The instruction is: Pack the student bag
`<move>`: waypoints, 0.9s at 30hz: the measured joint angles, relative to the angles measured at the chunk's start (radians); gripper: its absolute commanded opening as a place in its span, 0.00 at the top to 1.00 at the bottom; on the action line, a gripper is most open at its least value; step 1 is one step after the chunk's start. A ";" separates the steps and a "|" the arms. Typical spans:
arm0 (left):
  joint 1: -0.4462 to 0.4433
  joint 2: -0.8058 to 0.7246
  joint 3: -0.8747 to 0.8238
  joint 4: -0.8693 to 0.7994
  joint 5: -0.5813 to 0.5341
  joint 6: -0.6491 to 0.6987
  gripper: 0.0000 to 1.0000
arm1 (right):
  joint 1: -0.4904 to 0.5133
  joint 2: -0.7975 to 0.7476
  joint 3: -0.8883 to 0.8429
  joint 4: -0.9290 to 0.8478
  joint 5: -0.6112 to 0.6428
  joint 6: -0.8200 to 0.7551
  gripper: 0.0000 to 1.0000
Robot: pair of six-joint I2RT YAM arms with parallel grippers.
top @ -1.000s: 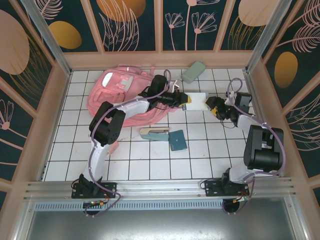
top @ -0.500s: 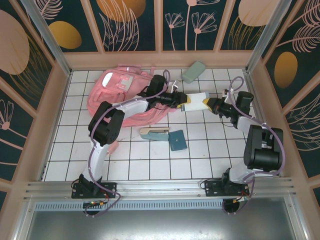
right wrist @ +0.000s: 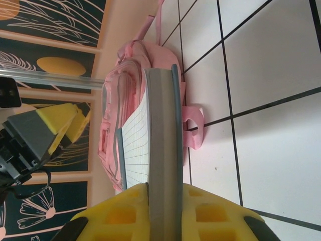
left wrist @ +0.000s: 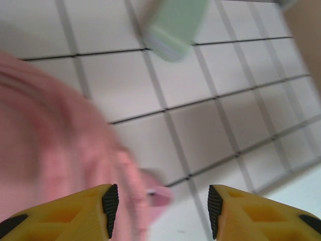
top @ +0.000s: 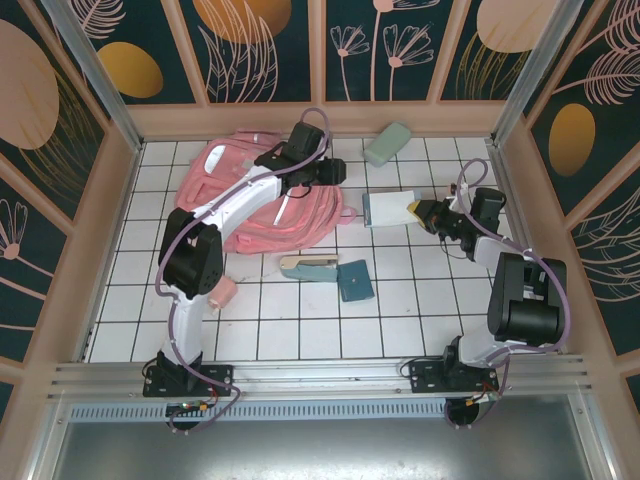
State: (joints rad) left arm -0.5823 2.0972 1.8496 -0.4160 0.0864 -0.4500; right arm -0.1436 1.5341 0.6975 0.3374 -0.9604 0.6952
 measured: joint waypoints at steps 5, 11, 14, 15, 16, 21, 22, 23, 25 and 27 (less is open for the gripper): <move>0.000 0.000 -0.012 -0.098 -0.200 0.088 0.43 | 0.016 0.000 -0.005 0.000 0.010 0.003 1.00; 0.000 0.006 -0.048 -0.134 -0.252 0.144 0.39 | 0.026 0.000 -0.005 0.004 0.018 0.015 1.00; 0.000 0.015 -0.069 -0.135 -0.251 0.159 0.40 | 0.031 0.000 -0.005 0.004 0.018 0.019 1.00; 0.000 0.018 -0.077 -0.135 -0.252 0.162 0.42 | 0.033 0.000 -0.005 0.004 0.019 0.019 1.00; 0.000 0.023 -0.082 -0.135 -0.252 0.166 0.45 | 0.035 0.000 -0.005 0.004 0.021 0.019 1.00; 0.000 0.053 -0.094 -0.135 -0.261 0.185 0.85 | 0.041 0.000 -0.005 0.005 0.021 0.022 1.00; 0.000 0.055 -0.096 -0.135 -0.263 0.190 0.95 | 0.042 0.000 -0.005 0.005 0.022 0.023 1.00; 0.000 0.055 -0.097 -0.135 -0.269 0.193 1.00 | 0.043 0.000 -0.005 0.007 0.023 0.026 1.00; 0.000 0.054 -0.097 -0.135 -0.281 0.200 1.00 | 0.048 0.000 -0.006 0.021 0.028 0.038 1.00; -0.001 0.052 -0.097 -0.135 -0.288 0.203 1.00 | 0.060 0.000 -0.010 0.040 0.033 0.054 1.00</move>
State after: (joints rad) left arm -0.5835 2.1494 1.7531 -0.5514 -0.2020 -0.2474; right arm -0.0837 1.5345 0.6880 0.3779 -0.9276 0.7490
